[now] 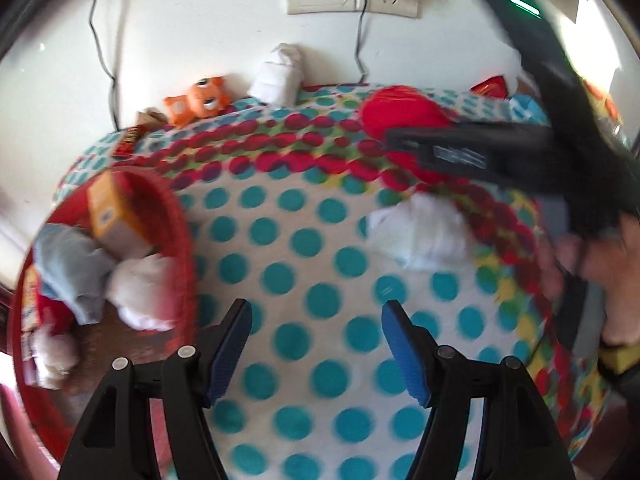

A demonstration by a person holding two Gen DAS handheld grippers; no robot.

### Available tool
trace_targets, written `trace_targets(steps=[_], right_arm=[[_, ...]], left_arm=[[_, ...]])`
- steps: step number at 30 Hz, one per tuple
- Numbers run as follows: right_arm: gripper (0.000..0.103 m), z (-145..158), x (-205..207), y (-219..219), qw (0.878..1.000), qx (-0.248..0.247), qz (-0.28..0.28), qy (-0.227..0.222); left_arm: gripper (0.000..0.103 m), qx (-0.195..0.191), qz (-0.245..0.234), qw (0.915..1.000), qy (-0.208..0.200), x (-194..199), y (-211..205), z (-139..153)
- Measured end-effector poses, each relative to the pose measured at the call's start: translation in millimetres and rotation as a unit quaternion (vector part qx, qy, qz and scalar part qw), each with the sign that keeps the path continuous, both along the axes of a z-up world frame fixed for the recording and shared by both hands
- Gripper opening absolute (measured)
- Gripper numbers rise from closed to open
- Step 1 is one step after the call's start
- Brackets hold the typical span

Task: Organize objects
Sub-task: 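Grasp the red sock with the right gripper while the left gripper grasps the white sock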

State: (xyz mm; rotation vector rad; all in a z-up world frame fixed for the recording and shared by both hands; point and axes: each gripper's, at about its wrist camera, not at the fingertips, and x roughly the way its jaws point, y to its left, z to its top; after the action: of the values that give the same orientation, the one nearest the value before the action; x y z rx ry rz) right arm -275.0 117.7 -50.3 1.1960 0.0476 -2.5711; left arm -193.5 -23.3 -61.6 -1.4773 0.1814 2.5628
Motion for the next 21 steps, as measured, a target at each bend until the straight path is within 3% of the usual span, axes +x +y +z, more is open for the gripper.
trace_targets(steps=[4,8,15,21], right_arm=[[0.033,-5.7,32.1,53.5,0.999,0.008,-0.048,0.001],[0.033,-17.8,64.8,98.6,0.997,0.005,-0.082,-0.009],[0.034,-23.9,80.0,111.1,0.997,0.006,-0.078,-0.005],[0.035,-26.6,77.5,115.3,0.997,-0.012,-0.080,-0.015]], left_arm=[[0.069,0.042,-0.001,0.9991,-0.008,-10.5,19.7,-0.8],[0.069,0.050,0.001,0.9987,-0.004,-14.7,40.5,0.3],[0.069,0.050,0.020,0.9985,-0.009,-28.2,65.1,-5.6],[0.069,0.023,0.017,0.9996,0.004,-37.2,80.6,-8.2]])
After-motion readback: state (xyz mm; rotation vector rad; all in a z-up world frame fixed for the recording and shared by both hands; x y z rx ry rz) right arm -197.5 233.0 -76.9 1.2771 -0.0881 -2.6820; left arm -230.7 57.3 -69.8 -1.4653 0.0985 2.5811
